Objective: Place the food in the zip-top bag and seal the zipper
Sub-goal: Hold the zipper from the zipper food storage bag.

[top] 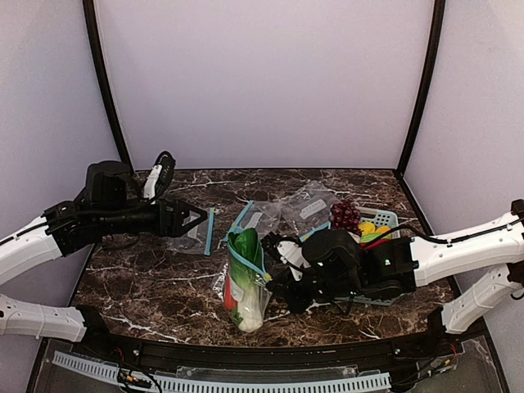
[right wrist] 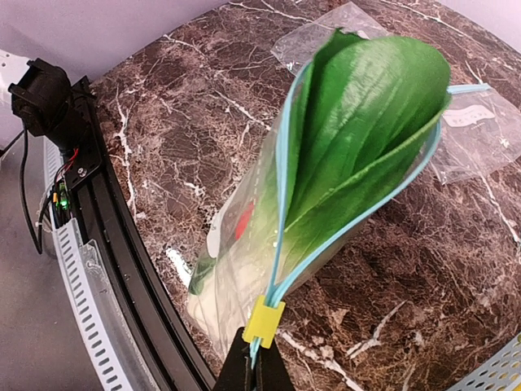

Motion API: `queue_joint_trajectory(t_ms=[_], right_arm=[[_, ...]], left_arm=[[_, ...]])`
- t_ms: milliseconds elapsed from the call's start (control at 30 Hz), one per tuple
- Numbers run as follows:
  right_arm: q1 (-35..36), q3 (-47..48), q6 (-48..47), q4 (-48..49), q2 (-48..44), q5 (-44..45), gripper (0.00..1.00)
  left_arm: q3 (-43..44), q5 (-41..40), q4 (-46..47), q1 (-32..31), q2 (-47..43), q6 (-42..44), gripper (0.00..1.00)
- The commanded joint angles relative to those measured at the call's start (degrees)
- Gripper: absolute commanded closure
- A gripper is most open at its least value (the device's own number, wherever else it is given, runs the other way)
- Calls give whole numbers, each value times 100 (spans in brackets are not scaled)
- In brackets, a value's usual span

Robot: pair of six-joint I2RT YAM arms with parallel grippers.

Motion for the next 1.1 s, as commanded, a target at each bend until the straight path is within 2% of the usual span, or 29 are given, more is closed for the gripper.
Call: queue_joint_trajectory(t_ms=[0, 100, 233, 333, 433, 633, 800, 1067], right_arm=[[37, -1, -226, 283, -82, -106, 100], [39, 24, -218, 284, -55, -65, 100], [36, 26, -198, 284, -106, -55, 100], [25, 1, -249, 270, -233, -84, 100], [-22, -51, -304, 233, -450, -193, 100], [-298, -164, -365, 335, -654, -1004, 100], [-434, -231, -367, 346, -677, -1474, 100], [-564, -312, -327, 391, -763, -1694, 100]], left_arm=[[166, 840, 133, -201, 61, 797, 24], [143, 1504, 762, -594, 324, 808, 29], [150, 1949, 1267, -918, 930, 942, 32], [201, 2124, 1605, -946, 1203, 1052, 32], [361, 2717, 1948, -959, 1514, 1243, 33], [510, 3574, 2195, -1042, 1996, 2028, 44], [630, 4049, 2487, -1166, 2459, 2085, 47], [783, 4555, 2473, -1344, 3115, 2124, 61]])
